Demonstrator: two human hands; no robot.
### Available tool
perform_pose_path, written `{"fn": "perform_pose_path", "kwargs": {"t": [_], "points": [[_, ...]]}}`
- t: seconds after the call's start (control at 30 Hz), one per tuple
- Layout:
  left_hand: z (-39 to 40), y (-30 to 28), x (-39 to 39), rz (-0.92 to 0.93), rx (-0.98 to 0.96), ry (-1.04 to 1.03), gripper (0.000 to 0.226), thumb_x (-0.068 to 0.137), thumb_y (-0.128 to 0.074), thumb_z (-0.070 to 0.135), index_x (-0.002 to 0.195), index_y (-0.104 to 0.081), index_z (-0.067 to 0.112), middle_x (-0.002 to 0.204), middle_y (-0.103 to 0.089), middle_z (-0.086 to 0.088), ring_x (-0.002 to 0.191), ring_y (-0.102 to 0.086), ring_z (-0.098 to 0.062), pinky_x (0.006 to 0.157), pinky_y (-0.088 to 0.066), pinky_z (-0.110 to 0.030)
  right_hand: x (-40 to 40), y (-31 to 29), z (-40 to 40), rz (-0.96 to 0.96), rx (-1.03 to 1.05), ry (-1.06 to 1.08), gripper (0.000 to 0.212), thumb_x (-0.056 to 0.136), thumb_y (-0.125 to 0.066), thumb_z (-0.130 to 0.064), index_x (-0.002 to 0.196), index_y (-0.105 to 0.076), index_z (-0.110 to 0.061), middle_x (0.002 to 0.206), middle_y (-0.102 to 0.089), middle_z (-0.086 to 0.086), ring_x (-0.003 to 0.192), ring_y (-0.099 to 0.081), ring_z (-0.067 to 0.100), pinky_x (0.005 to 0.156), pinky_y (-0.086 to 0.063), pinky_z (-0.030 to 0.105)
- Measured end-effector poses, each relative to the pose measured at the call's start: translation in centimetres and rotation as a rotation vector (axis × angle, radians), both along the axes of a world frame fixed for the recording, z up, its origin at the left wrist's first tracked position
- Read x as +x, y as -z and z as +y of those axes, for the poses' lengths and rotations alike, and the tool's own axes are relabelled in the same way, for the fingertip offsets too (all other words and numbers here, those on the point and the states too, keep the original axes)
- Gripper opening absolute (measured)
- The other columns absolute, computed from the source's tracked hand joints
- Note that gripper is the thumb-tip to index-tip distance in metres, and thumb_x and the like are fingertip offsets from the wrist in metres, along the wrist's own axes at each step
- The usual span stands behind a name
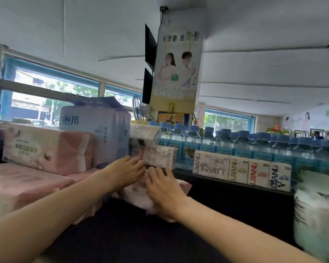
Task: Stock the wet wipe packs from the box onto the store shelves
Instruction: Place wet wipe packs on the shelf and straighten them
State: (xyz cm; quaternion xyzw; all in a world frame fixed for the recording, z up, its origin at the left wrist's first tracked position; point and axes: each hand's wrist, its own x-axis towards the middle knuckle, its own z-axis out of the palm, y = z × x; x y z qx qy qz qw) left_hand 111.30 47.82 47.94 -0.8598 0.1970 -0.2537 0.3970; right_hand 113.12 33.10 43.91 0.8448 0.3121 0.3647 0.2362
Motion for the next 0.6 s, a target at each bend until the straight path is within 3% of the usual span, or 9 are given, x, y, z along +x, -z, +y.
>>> {"fn": "perform_pose_path", "kwargs": {"t": [0.1, 0.17, 0.23, 0.3, 0.47, 0.6], "points": [[1.4, 1.4, 1.2, 0.153, -0.060, -0.150, 0.044, 0.096, -0.037, 0.013, 0.138, -0.031, 0.005, 0.143, -0.032, -0.013, 0.131, -0.033, -0.029, 0.104, -0.032, -0.036, 1.7, 1.1, 0.8, 0.048, -0.028, -0.016, 0.095, 0.040, -0.074, -0.067, 0.116, -0.054, -0.014, 0.094, -0.065, 0.001, 0.081, -0.062, 0.018, 0.064, -0.051, 0.031], [2.1, 1.7, 1.6, 0.137, -0.107, -0.169, 0.042, 0.096, -0.037, 0.014, 0.137, -0.033, 0.006, 0.142, -0.034, -0.011, 0.131, -0.034, -0.026, 0.104, -0.033, -0.035, 2.3, 0.5, 0.8, 0.095, -0.055, -0.032, 0.110, 0.047, -0.074, -0.067, 0.132, -0.037, -0.008, 0.113, -0.057, 0.010, 0.097, -0.057, 0.024, 0.076, -0.049, 0.036], [2.5, 1.8, 2.2, 0.131, -0.165, -0.170, 0.041, 0.095, -0.039, 0.015, 0.135, -0.038, 0.006, 0.140, -0.039, -0.011, 0.130, -0.037, -0.025, 0.104, -0.035, -0.033, 2.7, -1.0, 0.6, 0.256, -0.124, -0.042, 0.096, 0.071, -0.071, -0.050, 0.143, -0.020, -0.011, 0.132, -0.037, 0.015, 0.118, -0.041, 0.030, 0.095, -0.039, 0.041], [2.7, 1.9, 2.7, 0.136, -0.177, -0.185, 0.042, 0.092, -0.045, 0.018, 0.133, -0.042, 0.007, 0.137, -0.042, -0.010, 0.129, -0.038, -0.024, 0.103, -0.038, -0.034, 2.2, -2.6, 0.4, 0.368, -0.098, -0.026, 0.082, 0.077, -0.068, -0.045, 0.141, -0.028, -0.014, 0.132, -0.035, 0.012, 0.121, -0.037, 0.028, 0.098, -0.036, 0.039], [1.4, 0.8, 2.1, 0.145, -0.208, -0.214, 0.038, 0.092, -0.050, 0.012, 0.130, -0.048, 0.013, 0.133, -0.047, -0.006, 0.125, -0.045, -0.023, 0.094, -0.045, -0.037, -0.6, -4.8, -2.7, 0.376, -0.119, 0.189, 0.053, 0.086, -0.057, -0.044, 0.129, -0.048, -0.016, 0.130, -0.046, 0.007, 0.121, -0.044, 0.025, 0.104, -0.030, 0.044], [-2.2, -1.5, -0.6, 0.079, -0.181, 0.042, 0.035, 0.089, -0.049, 0.011, 0.124, -0.052, 0.015, 0.129, -0.053, -0.006, 0.116, -0.054, -0.025, 0.089, -0.048, -0.038, -5.3, -6.6, -6.0, 0.340, -0.057, 0.394, 0.045, 0.088, -0.057, -0.037, 0.128, -0.049, -0.017, 0.132, -0.046, 0.005, 0.120, -0.045, 0.023, 0.102, -0.036, 0.044]]}}
